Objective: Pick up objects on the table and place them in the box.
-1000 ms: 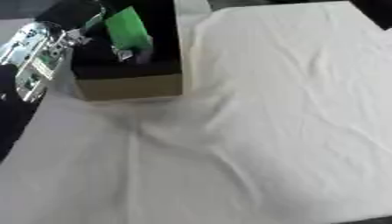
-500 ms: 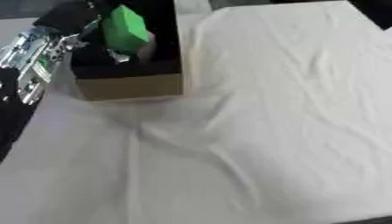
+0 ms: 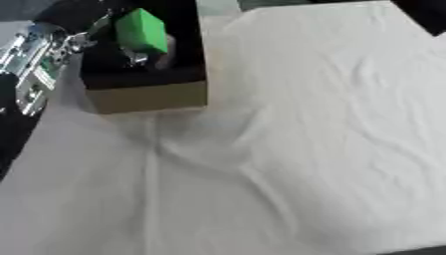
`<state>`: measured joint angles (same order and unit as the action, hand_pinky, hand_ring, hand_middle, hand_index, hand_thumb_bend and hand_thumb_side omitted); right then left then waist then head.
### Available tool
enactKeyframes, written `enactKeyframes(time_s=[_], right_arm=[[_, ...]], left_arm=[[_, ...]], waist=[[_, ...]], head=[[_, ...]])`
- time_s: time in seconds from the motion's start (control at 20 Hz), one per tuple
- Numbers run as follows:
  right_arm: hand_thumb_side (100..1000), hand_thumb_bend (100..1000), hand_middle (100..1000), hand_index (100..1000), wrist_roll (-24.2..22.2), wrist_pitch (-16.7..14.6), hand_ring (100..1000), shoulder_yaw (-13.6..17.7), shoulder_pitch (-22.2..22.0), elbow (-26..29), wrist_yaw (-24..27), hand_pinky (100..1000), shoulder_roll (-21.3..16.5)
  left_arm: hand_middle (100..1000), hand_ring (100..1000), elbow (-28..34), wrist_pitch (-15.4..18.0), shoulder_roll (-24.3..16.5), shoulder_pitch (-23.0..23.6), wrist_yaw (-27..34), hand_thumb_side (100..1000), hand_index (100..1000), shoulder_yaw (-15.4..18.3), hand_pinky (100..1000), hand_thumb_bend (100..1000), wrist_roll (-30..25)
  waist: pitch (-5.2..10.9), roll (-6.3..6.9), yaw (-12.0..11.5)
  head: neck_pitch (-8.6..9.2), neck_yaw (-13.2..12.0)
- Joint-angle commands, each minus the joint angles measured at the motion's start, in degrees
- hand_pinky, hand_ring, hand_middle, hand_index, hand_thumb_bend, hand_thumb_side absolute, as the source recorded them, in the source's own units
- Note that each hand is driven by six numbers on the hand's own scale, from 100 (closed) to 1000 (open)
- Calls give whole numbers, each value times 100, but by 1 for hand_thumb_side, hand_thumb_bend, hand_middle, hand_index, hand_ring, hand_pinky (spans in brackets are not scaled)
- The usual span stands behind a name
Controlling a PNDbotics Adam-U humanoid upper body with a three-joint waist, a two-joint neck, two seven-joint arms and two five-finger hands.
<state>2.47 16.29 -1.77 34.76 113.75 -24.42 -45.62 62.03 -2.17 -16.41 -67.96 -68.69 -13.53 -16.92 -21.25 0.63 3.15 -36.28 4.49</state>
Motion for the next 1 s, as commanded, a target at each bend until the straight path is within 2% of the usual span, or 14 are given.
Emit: enactKeyframes(time_s=[0.05, 0.4, 0.6, 0.75, 0.85, 1.0], right_arm=[[975, 111, 719, 875, -7, -7, 794, 59, 63, 85, 47, 853, -98], [973, 105, 719, 875, -8, -26, 794, 69, 65, 85, 78, 853, -100], [970, 103, 719, 874, -2, -24, 794, 77, 67, 85, 85, 853, -101], [968, 102, 719, 874, 14, -37, 794, 82, 73, 85, 89, 853, -113], [967, 102, 719, 874, 43, -40, 794, 96, 60, 85, 91, 853, -124], [965, 101, 719, 874, 111, -36, 793, 132, 33, 85, 100, 852, -135]], left_arm=[[831, 833, 318, -118, -209, -131, 82, 902, 894, 69, 774, 640, -47], [829, 830, 641, -226, -312, -119, 182, 925, 892, 76, 771, 639, -179], [827, 824, 974, -183, -387, -64, 363, 921, 890, 48, 766, 594, -207], [823, 816, 1517, -146, -526, 58, 730, 897, 884, 37, 759, 444, -189], [820, 809, 2106, -191, -701, 211, 1215, 912, 879, 50, 752, 368, -105], [815, 797, 3076, -383, -1030, 499, 2020, 955, 869, 118, 737, 325, 109]], waist=[[185, -13, -7], [236, -21, -74], [272, -36, -116], [296, -36, -162], [297, -40, -190], [290, -55, -225]], head=[[-37, 19], [-4, 33], [-4, 63], [-39, 145], [-65, 196], [-67, 290]])
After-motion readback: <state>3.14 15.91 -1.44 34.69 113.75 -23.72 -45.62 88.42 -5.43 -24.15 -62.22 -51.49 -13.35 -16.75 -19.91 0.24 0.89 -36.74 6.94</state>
